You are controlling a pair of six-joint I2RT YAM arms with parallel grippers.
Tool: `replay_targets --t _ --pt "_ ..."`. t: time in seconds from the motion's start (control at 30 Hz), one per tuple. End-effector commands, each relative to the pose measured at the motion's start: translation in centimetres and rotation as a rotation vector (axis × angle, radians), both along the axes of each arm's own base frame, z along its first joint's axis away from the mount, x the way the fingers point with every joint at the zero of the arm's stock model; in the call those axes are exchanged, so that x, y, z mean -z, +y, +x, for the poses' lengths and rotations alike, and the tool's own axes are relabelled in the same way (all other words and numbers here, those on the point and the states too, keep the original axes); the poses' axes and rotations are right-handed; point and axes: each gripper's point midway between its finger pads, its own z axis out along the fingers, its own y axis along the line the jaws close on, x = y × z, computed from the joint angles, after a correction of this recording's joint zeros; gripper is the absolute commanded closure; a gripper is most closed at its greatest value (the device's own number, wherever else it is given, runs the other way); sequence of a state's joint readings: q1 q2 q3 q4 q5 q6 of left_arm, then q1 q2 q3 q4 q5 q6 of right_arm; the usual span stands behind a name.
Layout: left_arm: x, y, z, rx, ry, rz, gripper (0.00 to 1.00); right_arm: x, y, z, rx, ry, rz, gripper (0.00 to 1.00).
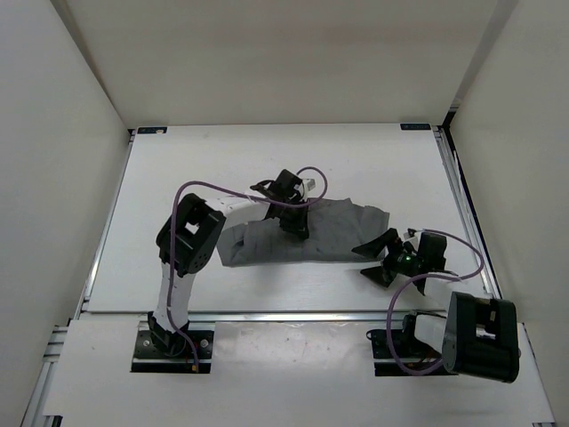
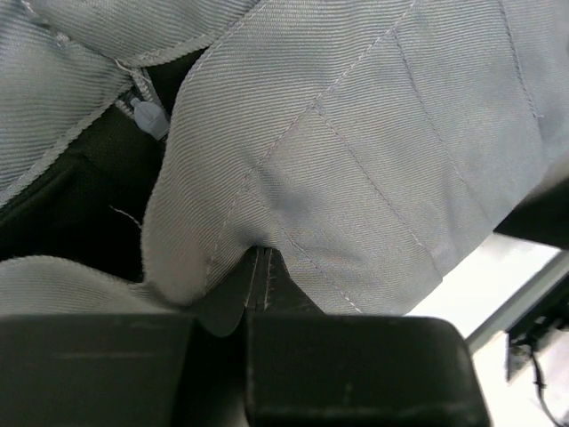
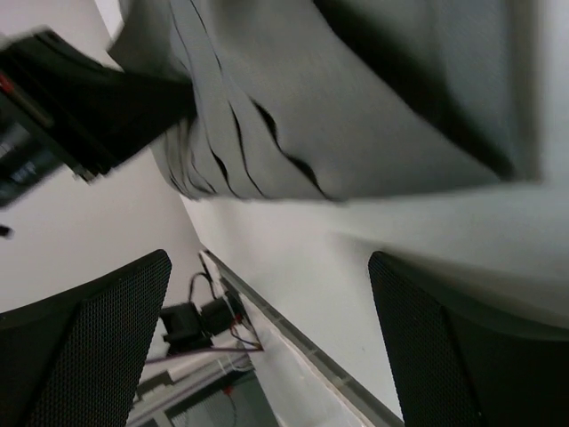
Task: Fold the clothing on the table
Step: Fold the skirt
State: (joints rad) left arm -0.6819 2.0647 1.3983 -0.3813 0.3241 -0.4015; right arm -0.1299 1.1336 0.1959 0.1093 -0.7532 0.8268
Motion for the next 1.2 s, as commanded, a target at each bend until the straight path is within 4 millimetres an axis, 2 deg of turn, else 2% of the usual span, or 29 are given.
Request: replay_targets --t 0.0,0.07,0.1,0.3,0.37,0.4,0.47,0.57,0.6,0.7,0.77,0.8,0.87,0.97,1.0,1.07,1.1,1.13,1.17 --pt "0.7 -0.7 -2.3 -0.027 0.047 0.003 1.00 5.3 -4.3 1.0 0.249 0.109 -0.207 0.01" --pt "1.0 -0.2 -3.0 -0.061 0.083 -0.006 1.00 5.8 -4.6 1.7 0.302 0.151 -0.185 0.00" --pt "0.3 -0.5 -2.8 -0.060 0.072 -0.027 1.00 4.9 -4.6 3.1 0.322 0.108 -0.174 0.01" --pt "-0.7 -0.8 -2.6 -0.087 0.105 -0.081 1.00 5.3 -5.5 6.2 0.406 0.101 -0.181 0.01" --pt "-0.7 -1.1 -2.3 -0.095 0.129 -0.103 1.00 5.4 -5.3 6.4 0.404 0.105 -0.176 0.01" --pt "-0.8 -1.3 -2.4 -0.095 0.147 -0.122 1.00 5.6 -5.1 6.1 0.401 0.114 -0.177 0.01" --pt "-1.3 -1.9 -1.4 -0.110 0.154 -0.151 1.00 5.8 -4.1 5.3 0.377 0.142 -0.159 0.01" --pt "-1.6 -2.5 -0.7 -0.120 0.165 -0.178 1.00 6.3 -2.7 3.2 0.332 0.187 -0.167 0.01" --pt "-2.2 -2.7 -0.1 -0.130 0.164 -0.195 1.00 6.5 -2.9 2.6 0.341 0.202 -0.183 0.01" --pt "-2.5 -3.3 -0.1 -0.133 0.185 -0.222 1.00 7.2 -2.5 1.5 0.321 0.225 -0.226 0.01" --pt "-3.0 -3.9 -0.2 -0.117 0.188 -0.243 1.00 6.7 -2.3 2.6 0.328 0.187 -0.215 0.01" --pt "-2.7 -3.9 -0.5 -0.113 0.187 -0.237 1.00 7.3 -2.4 2.6 0.328 0.202 -0.222 0.01" --pt "-2.3 -3.8 -1.2 -0.106 0.201 -0.235 1.00 7.3 -2.8 4.3 0.356 0.187 -0.215 0.00" --pt "-1.8 -2.8 -2.3 -0.099 0.218 -0.223 1.00 7.1 -3.3 6.0 0.360 0.139 -0.230 0.01" --pt "-1.1 -2.4 -2.9 -0.095 0.232 -0.210 1.00 7.1 -4.1 6.6 0.389 0.138 -0.229 0.01" --pt "-0.7 -2.0 -3.5 -0.084 0.235 -0.203 1.00 7.0 -4.0 7.0 0.384 0.115 -0.237 0.04" --pt "-0.6 -1.7 -3.7 -0.080 0.244 -0.200 1.00 6.9 -3.9 7.1 0.379 0.105 -0.247 0.09" --pt "-0.6 -1.6 -3.7 -0.076 0.243 -0.198 1.00 6.8 -3.8 7.0 0.372 0.091 -0.252 0.18" --pt "-0.4 -1.5 -3.8 -0.070 0.247 -0.192 1.00 6.2 -3.9 7.4 0.370 0.055 -0.250 0.31"
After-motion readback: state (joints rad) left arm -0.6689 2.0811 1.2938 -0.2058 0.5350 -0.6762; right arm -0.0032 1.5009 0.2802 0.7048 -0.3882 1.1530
